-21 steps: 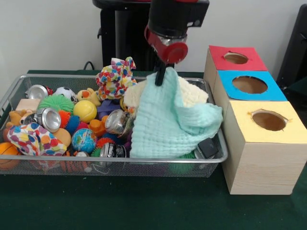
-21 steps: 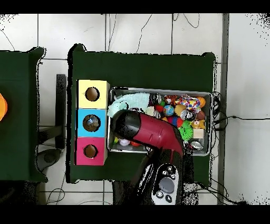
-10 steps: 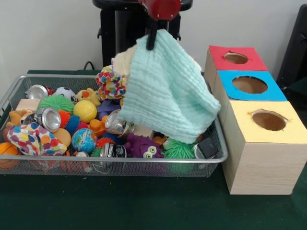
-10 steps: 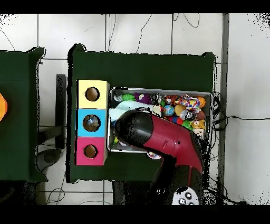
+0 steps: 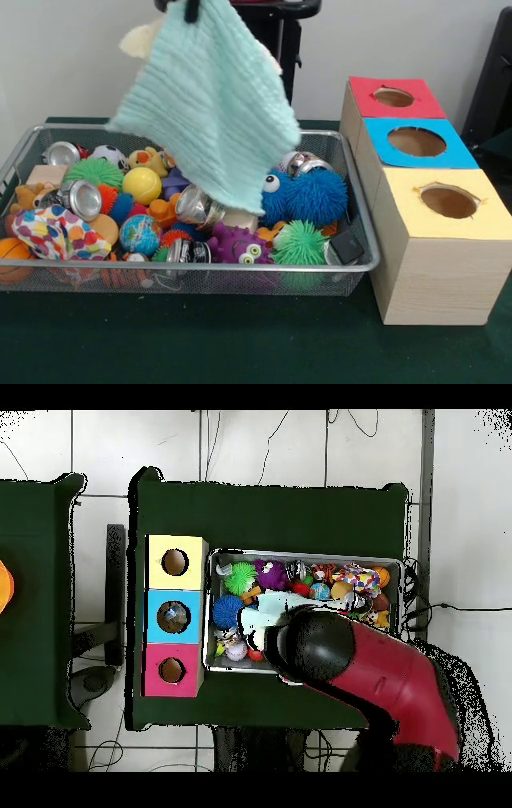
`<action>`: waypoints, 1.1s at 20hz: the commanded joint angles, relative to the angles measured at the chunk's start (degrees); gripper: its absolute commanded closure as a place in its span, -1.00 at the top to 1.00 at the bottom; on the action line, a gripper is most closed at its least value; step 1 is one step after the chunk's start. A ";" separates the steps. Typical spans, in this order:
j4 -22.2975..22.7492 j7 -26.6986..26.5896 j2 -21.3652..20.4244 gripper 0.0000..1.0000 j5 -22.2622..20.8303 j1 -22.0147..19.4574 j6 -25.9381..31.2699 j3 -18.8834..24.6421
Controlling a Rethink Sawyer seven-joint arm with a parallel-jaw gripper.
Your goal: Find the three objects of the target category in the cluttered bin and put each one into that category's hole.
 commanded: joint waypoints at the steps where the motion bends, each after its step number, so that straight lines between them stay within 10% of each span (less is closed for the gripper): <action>1: -0.42 -23.20 -5.16 -1.00 -6.45 -8.50 7.60 5.99; 22: 0.27 -32.34 1.63 -1.00 -10.25 -29.52 -2.78 20.48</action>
